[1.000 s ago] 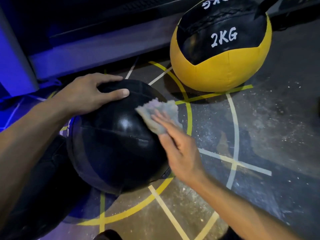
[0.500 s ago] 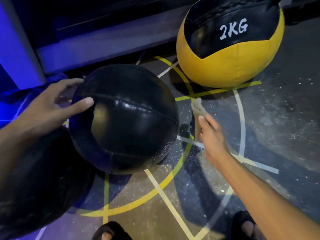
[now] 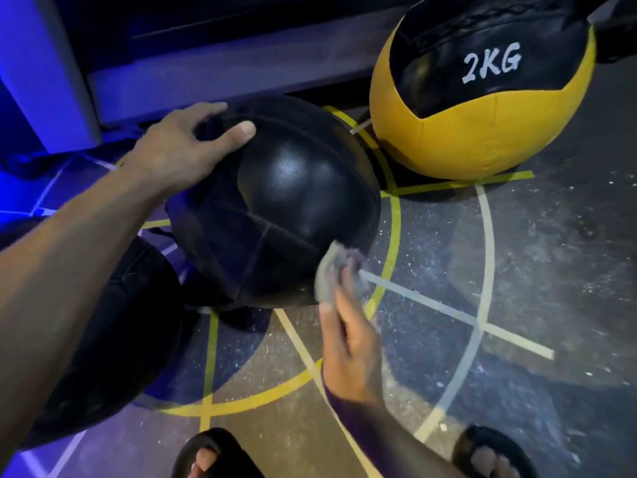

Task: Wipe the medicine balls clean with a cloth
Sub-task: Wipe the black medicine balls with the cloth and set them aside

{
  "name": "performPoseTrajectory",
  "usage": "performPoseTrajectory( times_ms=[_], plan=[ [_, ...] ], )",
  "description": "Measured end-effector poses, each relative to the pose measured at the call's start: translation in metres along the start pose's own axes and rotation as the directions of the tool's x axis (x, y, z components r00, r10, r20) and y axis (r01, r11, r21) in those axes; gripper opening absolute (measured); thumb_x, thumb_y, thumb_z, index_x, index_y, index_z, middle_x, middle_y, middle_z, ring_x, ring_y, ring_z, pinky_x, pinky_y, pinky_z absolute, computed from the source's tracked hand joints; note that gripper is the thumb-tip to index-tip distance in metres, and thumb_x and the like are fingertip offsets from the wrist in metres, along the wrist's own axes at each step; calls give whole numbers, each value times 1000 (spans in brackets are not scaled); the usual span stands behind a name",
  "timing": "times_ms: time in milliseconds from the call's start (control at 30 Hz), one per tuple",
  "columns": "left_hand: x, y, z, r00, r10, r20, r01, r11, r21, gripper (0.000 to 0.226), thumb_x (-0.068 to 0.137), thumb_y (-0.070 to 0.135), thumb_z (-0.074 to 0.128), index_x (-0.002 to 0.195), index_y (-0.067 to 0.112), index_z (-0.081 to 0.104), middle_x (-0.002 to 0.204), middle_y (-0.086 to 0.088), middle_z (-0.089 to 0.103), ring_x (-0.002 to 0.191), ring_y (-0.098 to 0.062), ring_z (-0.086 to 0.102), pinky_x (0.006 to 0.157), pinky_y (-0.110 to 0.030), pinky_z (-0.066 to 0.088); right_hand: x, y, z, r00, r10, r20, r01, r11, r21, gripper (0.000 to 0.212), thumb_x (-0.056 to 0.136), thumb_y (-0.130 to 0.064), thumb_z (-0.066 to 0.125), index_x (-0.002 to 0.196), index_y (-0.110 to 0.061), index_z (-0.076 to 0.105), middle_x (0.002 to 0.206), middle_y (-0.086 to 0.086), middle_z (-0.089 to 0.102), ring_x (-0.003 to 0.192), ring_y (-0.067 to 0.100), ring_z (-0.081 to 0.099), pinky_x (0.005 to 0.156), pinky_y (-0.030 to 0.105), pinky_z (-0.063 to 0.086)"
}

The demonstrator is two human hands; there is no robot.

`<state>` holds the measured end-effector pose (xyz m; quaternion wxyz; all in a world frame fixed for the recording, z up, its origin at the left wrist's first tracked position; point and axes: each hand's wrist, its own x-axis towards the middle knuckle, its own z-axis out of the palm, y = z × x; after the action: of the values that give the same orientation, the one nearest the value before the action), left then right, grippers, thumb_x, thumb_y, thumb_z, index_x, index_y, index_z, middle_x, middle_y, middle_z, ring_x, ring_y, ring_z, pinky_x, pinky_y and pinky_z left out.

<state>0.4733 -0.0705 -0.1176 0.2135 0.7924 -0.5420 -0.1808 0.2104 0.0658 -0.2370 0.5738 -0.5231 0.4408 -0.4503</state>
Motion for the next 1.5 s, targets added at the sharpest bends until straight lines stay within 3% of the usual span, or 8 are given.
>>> performPoseTrajectory(
  times_ms=[167,300,367,567,700,833,1100,1500],
  plan=[
    [8,22,10,999,-40,-30,41,998,52,92,68,96,55,141,41,56,142,8,59,132,-19,54,114,-44,41,37,12,-20,966,158,-203,-139,985,103,30,108,-17,49,130,-23,68,123,-19,67,108,-1,61,95,26,51],
    [2,26,10,995,-94,-39,95,995,27,94,58,100,56,132,43,61,132,8,63,123,-19,59,109,-43,46,99,6,-70,750,525,-403,-369,837,403,19,106,-24,53,110,-31,69,107,-4,70,88,5,62,85,30,53],
    [1,29,11,994,-103,-40,103,995,6,95,57,101,56,131,42,62,133,8,63,124,-19,59,110,-43,46,114,0,-70,807,455,-376,-318,872,373,26,106,-23,52,124,-34,68,105,-8,70,81,4,60,72,19,51],
    [22,53,16,992,-122,-5,122,991,59,85,72,90,60,137,34,60,143,4,58,132,-24,54,112,-44,42,52,-4,-29,980,25,-196,-37,998,-59,41,109,-24,48,149,-29,50,157,-16,39,146,-2,33,115,18,36],
    [33,70,22,994,-101,27,97,986,134,81,71,91,58,129,35,63,142,3,59,133,-27,53,111,-43,41,15,5,-39,996,66,-57,-69,996,-60,34,106,-21,53,137,-31,64,151,-14,52,141,-3,41,107,17,44],
    [44,91,31,994,-100,39,87,966,241,98,64,99,48,137,35,59,150,0,54,139,-34,46,117,-53,34,47,7,-74,914,240,-327,-207,970,131,23,106,-26,54,119,-25,72,114,4,74,109,26,68,96,53,55],
    [21,99,14,967,225,121,-205,966,-159,62,88,54,75,143,35,55,139,13,54,123,4,52,93,-6,39,108,-7,-98,911,88,-403,-76,996,46,19,101,-24,61,114,-30,73,112,-1,71,105,10,66,91,33,53],
    [-10,54,41,966,232,112,-231,973,-17,75,82,78,63,149,52,42,167,7,29,151,-9,29,119,-27,23,25,0,-50,995,33,-96,-48,987,-152,17,98,-9,65,103,-25,62,103,2,64,91,9,61,69,16,46]
  ],
)
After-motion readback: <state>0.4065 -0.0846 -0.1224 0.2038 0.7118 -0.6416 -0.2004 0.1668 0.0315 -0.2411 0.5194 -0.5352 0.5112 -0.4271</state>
